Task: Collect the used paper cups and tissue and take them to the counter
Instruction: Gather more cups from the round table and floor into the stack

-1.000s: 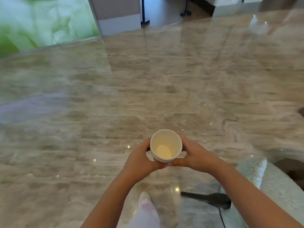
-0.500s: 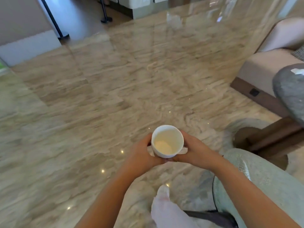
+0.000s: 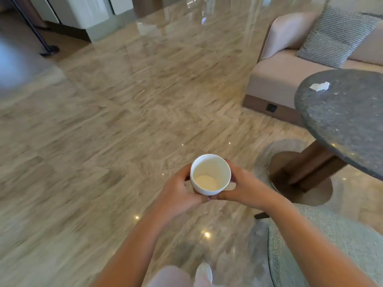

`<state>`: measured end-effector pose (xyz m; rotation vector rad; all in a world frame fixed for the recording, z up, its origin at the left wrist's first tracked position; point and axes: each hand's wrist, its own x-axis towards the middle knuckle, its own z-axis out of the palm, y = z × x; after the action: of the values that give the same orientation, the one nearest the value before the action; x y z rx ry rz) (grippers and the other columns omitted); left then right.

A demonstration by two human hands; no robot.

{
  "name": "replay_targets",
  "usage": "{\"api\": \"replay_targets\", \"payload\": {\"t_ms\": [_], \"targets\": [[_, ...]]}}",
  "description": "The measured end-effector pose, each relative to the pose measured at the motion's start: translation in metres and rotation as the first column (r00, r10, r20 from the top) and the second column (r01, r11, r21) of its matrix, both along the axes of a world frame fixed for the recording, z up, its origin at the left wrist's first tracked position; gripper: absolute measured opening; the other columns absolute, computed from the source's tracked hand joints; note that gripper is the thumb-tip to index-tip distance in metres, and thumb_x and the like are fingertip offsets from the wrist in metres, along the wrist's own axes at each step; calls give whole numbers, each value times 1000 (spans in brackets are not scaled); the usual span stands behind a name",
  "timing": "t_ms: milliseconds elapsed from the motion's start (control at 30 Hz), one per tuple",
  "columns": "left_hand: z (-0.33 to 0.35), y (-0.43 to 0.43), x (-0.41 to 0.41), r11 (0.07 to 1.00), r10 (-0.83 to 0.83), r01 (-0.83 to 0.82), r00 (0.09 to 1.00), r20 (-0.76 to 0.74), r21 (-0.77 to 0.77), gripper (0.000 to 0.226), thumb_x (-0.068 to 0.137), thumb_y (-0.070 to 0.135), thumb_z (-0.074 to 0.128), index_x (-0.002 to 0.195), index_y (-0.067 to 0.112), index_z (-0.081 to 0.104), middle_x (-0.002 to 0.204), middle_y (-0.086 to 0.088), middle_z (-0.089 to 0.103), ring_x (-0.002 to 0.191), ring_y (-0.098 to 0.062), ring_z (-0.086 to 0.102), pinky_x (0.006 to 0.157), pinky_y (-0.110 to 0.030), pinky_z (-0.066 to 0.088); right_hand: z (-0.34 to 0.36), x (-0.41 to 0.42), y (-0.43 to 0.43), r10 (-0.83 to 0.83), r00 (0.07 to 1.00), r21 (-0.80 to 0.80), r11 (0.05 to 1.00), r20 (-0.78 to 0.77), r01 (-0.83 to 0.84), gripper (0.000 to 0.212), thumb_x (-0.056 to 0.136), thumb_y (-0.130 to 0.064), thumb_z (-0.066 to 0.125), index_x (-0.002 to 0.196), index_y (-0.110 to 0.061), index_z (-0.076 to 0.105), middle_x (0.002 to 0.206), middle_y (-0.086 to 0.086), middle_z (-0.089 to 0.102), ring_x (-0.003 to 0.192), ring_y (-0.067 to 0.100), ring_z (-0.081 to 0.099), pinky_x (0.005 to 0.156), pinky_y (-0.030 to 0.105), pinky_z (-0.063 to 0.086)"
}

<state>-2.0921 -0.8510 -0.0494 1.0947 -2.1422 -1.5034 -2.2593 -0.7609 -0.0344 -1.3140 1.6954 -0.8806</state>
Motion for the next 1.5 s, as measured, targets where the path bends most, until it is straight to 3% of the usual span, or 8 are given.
{"api": "replay_targets", "payload": {"t_ms": [300,500,633,1000,1133,1267,1400,1500], "targets": [[-7,-150,-112,975,-220,220,975,-37,-19,62,50,23,84,93,55,54,93,36,63,91,17,55,70,1,39,-4,-88,-117,-217,975,24,976,-48,218,65,67,-33,81,113,-54,39,112,-30,56,107,-8,52,88,14,44],[5,-258,-208,916,-401,399,914,-57,-46,64,50,22,87,94,55,53,91,35,63,91,14,56,71,-5,41,8,-153,-197,-413,909,-26,911,-59,412,72,69,-27,81,129,-35,42,121,-16,58,110,3,56,96,36,48],[12,-291,-274,853,-521,517,851,-64,-65,64,51,22,87,95,53,53,92,32,64,92,15,56,70,-1,41,15,-201,-216,-512,856,-31,859,-71,512,71,68,-32,80,125,-44,40,117,-25,55,108,-5,53,92,23,47],[3,-299,-501,626,-780,775,621,-75,-85,64,51,24,88,101,46,55,95,27,64,89,16,57,70,-1,40,4,-365,-204,-766,635,-50,641,-97,766,69,69,-34,78,114,-61,34,107,-45,50,106,-12,51,91,16,46],[19,-289,-590,540,-842,835,536,-69,-102,65,52,28,88,103,49,54,99,27,64,91,16,56,69,0,40,15,-439,-190,-828,554,-73,560,-89,825,66,66,-34,80,112,-56,38,106,-37,54,103,-13,52,80,4,41],[35,-277,-665,460,-888,877,454,-78,-140,68,49,32,90,104,49,54,98,27,65,92,12,57,71,-2,42,23,-499,-178,-879,470,-95,477,-84,874,68,65,-35,81,120,-44,43,113,-22,59,105,-7,54,87,15,46],[30,-267,-724,388,-921,916,383,-69,-105,68,47,33,90,106,45,56,98,21,67,90,11,58,68,-2,41,18,-541,-169,-914,398,-80,404,-78,911,73,64,-30,83,123,-42,41,114,-28,54,106,-13,50,82,1,40],[16,-260,-761,316,-948,946,314,-45,-65,68,49,28,90,105,44,56,99,20,67,92,7,59,70,-5,43,6,-565,-164,-941,332,-42,335,-66,941,73,63,-30,83,119,-47,39,116,-24,54,107,-10,51,86,7,41]]}}
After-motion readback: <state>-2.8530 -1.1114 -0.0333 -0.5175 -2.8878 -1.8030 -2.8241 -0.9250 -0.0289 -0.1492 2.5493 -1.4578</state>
